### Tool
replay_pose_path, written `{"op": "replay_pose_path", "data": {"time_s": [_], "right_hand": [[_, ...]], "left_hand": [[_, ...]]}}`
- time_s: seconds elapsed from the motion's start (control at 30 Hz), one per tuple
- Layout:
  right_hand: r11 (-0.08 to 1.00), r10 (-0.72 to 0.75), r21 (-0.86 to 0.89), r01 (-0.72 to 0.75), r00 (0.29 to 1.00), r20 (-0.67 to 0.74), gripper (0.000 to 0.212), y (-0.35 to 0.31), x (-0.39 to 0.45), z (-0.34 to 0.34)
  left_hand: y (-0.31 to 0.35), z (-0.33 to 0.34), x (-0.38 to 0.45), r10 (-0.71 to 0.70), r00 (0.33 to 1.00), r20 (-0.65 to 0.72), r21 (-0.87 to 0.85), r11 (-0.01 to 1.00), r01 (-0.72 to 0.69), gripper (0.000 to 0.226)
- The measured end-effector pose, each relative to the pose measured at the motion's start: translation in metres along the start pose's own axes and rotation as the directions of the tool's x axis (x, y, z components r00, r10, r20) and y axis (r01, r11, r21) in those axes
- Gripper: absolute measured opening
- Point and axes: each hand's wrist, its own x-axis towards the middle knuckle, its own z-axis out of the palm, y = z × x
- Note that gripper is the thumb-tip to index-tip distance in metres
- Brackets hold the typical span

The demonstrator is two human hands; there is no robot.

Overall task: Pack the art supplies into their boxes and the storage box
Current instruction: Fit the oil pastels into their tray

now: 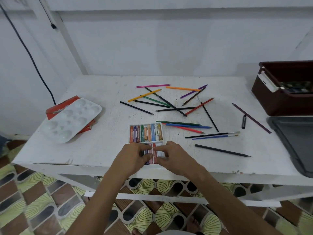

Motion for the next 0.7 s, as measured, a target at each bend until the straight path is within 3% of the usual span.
{"op": "replay_pose_path", "data": {"time_s": [0.17, 0.4, 0.53, 0.7], "right_hand": [[0.999, -0.004, 0.046, 0.004, 1.000, 0.003, 0.037, 0.008, -0.003, -0.015], [0.986, 0.127, 0.129, -0.106, 0.977, -0.169, 0.028, 0.045, -0.012, -0.061], [0.967, 0.210, 0.198, -0.159, 0.940, -0.268, 0.025, 0.076, -0.019, -0.092], [0.950, 0.313, 0.137, -0.281, 0.838, -0.447, 0.025, 0.126, -0.026, -0.127]], "left_hand": [[0.005, -0.001, 0.008, 0.024, 1.000, -0.017, -0.016, 1.000, -0.024, 0.024], [0.035, 0.001, 0.034, 0.025, 0.998, -0.052, -0.054, 0.998, -0.027, 0.027], [0.058, 0.007, 0.055, 0.053, 0.997, -0.054, -0.035, 0.998, -0.055, 0.029], [0.085, 0.020, 0.080, 0.120, 0.988, -0.093, -0.016, 0.992, -0.122, 0.027]]}}
